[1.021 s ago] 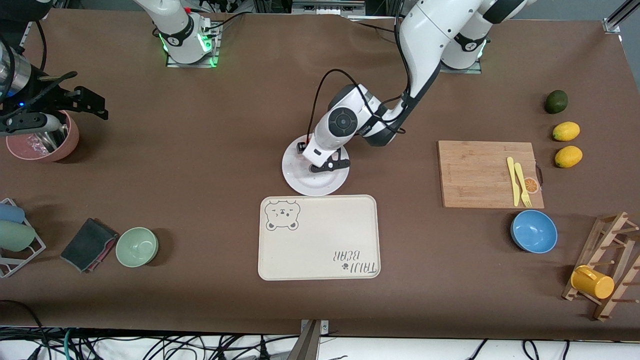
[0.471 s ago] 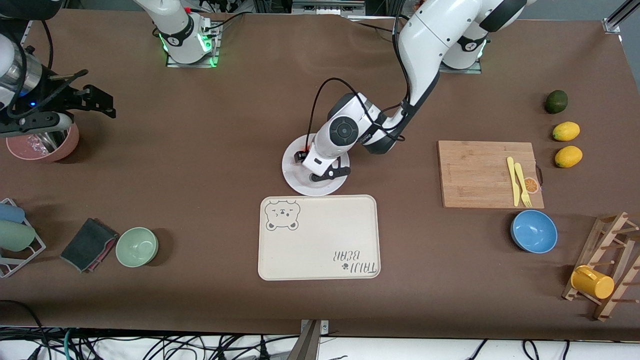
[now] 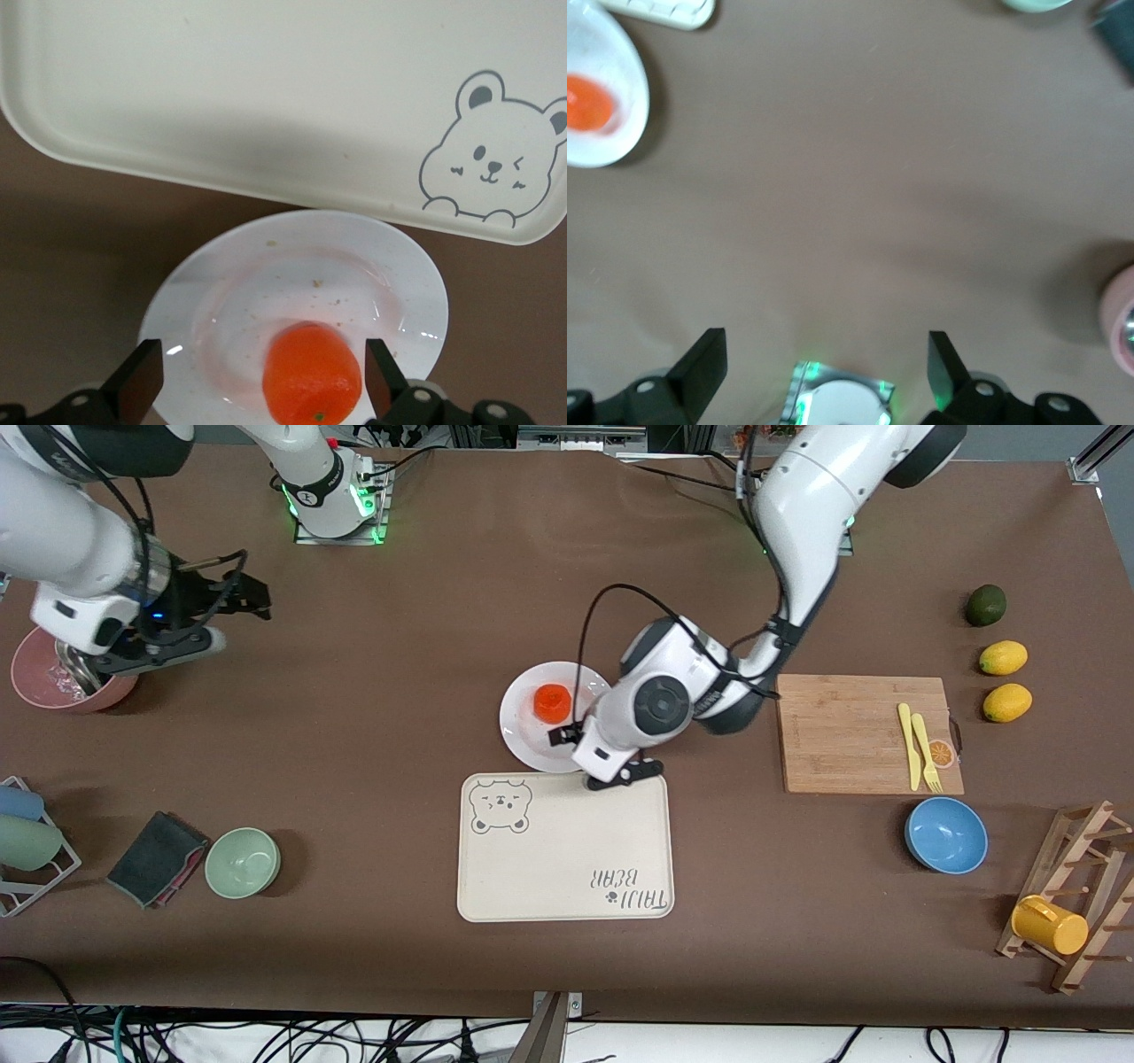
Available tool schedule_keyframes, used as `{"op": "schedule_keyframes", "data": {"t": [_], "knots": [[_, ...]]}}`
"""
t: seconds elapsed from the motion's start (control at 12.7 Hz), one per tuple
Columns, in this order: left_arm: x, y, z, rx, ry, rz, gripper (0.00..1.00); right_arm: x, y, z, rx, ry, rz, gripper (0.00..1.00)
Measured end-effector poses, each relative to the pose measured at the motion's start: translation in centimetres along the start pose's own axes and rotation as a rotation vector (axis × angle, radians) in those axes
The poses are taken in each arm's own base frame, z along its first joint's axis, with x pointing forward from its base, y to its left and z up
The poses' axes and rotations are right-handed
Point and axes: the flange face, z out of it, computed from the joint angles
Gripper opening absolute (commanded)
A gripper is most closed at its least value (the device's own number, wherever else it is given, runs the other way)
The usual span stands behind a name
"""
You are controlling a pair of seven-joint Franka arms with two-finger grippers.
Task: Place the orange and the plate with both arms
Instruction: 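Lower the orange onto the plate while the right gripper reaches toward it, then withdraw the left gripper while the right gripper approaches the plate rim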
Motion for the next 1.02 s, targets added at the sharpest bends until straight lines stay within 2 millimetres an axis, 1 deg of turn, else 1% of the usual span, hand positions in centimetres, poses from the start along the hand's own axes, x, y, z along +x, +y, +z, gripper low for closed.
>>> {"op": "schedule_keyframes", "data": {"t": [0.08, 0.16, 0.24, 0.31, 0.47, 0.55, 0.63, 0.71, 0.94, 1.02], "knots": [[1.8, -2.2, -1.5, 0.016, -0.011, 0.036, 1.00, 0.5, -0.8, 1.6, 0.063, -0.035, -0.006, 1.00], [4.0, -5.2, -2.8, 0.036, -0.022, 0.071, 1.00, 1.2, -1.4, 3.6, 0.145, -0.070, -0.006, 1.00], [6.4, -8.7, -4.1, 0.055, -0.031, 0.103, 1.00, 2.1, -1.9, 5.6, 0.221, -0.096, 0.000, 1.00], [8.9, -12.5, -5.5, 0.068, -0.037, 0.125, 1.00, 3.2, -2.3, 7.6, 0.291, -0.103, 0.015, 1.00], [12.9, -20.1, -8.4, 0.102, -0.026, 0.123, 1.00, 5.5, -2.7, 11.8, 0.430, -0.071, 0.077, 1.00], [14.0, -22.9, -9.8, 0.113, -0.013, 0.107, 1.00, 6.4, -2.7, 14.0, 0.502, -0.046, 0.128, 1.00], [14.6, -24.9, -11.2, 0.119, -0.005, 0.084, 1.00, 7.0, -2.9, 16.2, 0.571, -0.022, 0.179, 1.00], [15.0, -26.8, -12.7, 0.122, 0.000, 0.059, 1.00, 7.6, -3.5, 18.2, 0.611, 0.000, 0.213, 1.00], [15.7, -32.5, -17.6, 0.104, 0.028, -0.022, 1.00, 9.6, -6.9, 22.0, 0.675, 0.064, 0.247, 1.00], [15.4, -33.8, -19.1, 0.114, 0.034, -0.033, 1.00, 10.2, -7.9, 23.3, 0.714, 0.101, 0.240, 1.00]]}}
